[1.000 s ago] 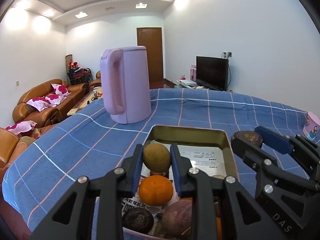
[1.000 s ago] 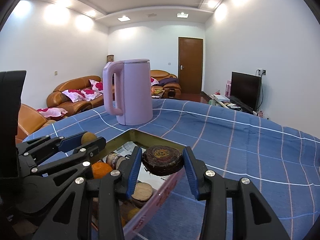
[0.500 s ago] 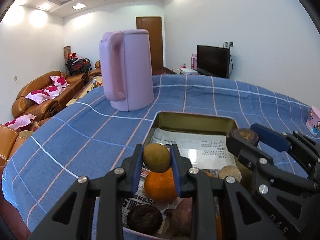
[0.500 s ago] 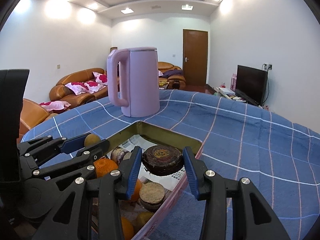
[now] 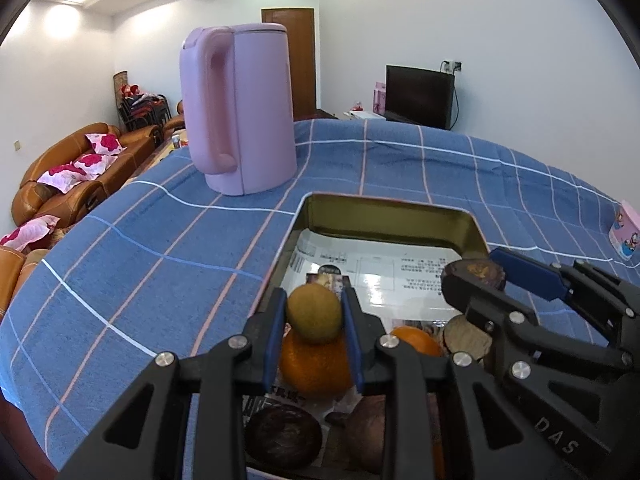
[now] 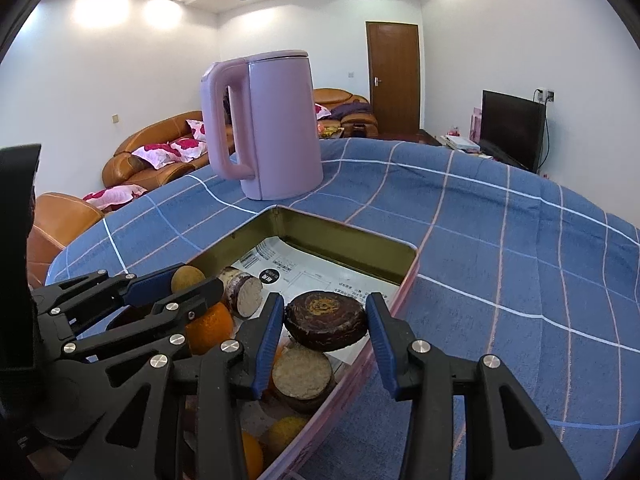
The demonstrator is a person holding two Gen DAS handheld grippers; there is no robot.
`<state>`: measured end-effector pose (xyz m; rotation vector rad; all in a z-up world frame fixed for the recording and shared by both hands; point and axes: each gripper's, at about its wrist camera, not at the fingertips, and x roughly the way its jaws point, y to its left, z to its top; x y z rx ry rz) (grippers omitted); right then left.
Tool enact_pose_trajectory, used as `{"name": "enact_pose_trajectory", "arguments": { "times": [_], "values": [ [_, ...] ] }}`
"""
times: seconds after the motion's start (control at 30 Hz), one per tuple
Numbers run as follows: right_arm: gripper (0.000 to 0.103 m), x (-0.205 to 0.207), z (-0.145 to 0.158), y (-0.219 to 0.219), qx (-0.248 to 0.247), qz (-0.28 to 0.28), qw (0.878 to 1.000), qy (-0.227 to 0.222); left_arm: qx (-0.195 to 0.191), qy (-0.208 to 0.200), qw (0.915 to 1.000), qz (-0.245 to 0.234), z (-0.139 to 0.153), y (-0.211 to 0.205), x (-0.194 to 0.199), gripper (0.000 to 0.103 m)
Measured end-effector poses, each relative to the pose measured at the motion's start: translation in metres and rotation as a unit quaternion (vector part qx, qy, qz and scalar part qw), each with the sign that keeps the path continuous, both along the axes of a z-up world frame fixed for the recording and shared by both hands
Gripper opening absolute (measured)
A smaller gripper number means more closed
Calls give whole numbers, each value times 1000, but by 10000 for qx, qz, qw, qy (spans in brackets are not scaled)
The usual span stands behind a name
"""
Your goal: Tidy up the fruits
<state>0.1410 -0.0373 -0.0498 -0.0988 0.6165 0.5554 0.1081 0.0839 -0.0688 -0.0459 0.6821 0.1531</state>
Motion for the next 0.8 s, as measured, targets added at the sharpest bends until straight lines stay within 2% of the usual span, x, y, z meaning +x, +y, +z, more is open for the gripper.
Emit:
{"name": "enact_pose_trajectory", "arguments": {
  "times": [0.1, 0.13, 0.23, 0.3, 0.37, 0.47, 0.67, 0.8],
  "values": [
    [45, -1, 0, 0, -12, 0, 10000, -15, -33, -15, 10000, -32, 1, 0, -1, 33],
    [46, -2, 1, -1, 19, -4, 10000, -20, -33, -26, 10000, -3, 2, 2, -2, 38],
    [59, -3, 2, -11, 165, -155, 9997, -13, -187, -61, 9998, -79, 4, 5, -6, 49],
    [60, -4, 3, -17, 274, -200, 9994, -24, -153, -117, 9998, -98, 7, 2, -11, 54],
    [61, -6, 4, -20, 274, -300, 9991, -72, 10, -183, 9998, -12, 9, -1, -14, 66],
    [61, -9, 6, -26, 351, -374, 9986, -109, -23, -266, 9996, 30, 13, 2, -18, 77],
    [65, -21, 10, -37, 440, -492, 9976, -221, 39, -468, 9989, 45, 21, 0, -30, 83],
    [65, -33, 18, -44, 416, -642, 9957, -513, 71, -675, 9976, 102, 28, -1, -38, 90]
  ]
}}
